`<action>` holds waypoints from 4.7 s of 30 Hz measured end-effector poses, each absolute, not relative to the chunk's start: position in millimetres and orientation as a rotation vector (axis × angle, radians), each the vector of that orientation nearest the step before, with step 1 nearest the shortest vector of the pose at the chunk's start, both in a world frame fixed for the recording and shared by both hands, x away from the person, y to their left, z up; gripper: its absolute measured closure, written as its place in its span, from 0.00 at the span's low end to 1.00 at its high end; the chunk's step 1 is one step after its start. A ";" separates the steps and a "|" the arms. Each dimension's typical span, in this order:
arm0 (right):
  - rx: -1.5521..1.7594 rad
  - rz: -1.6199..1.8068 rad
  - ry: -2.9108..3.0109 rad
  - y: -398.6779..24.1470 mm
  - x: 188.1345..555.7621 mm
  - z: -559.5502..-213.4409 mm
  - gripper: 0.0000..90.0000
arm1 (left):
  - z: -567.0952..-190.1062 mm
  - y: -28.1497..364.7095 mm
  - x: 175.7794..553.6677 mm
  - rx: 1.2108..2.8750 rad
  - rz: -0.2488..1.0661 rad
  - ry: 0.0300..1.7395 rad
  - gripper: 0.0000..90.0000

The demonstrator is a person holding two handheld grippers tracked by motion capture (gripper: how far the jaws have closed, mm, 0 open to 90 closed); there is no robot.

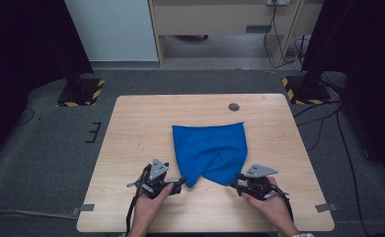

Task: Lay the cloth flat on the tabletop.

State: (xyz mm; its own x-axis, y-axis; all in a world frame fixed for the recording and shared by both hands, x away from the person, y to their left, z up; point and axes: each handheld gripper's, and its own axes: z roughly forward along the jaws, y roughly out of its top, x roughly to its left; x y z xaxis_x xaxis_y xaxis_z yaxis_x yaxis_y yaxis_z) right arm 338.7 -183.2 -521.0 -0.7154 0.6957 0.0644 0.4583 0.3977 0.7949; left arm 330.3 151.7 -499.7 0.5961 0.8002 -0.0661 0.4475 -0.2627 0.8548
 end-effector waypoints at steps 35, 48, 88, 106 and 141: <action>1.044 1.256 2.363 -200.1 337.4 -516.3 0.97 | -520.7 110.9 322.7 2.124 0.479 0.879 0.61; 1.113 1.230 2.301 -226.0 341.8 -511.7 0.97 | -510.3 142.5 335.1 1.981 0.388 0.988 0.92; 0.964 1.125 2.406 -220.1 298.6 -501.8 0.95 | -499.6 195.0 325.7 2.000 0.343 0.976 0.82; 0.927 1.094 2.464 -217.1 286.2 -502.5 0.88 | -500.3 209.7 306.6 2.050 0.285 0.972 0.87; 1.062 1.158 2.346 -179.2 349.9 -493.0 0.07 | -485.4 220.8 360.4 1.924 0.378 0.990 0.10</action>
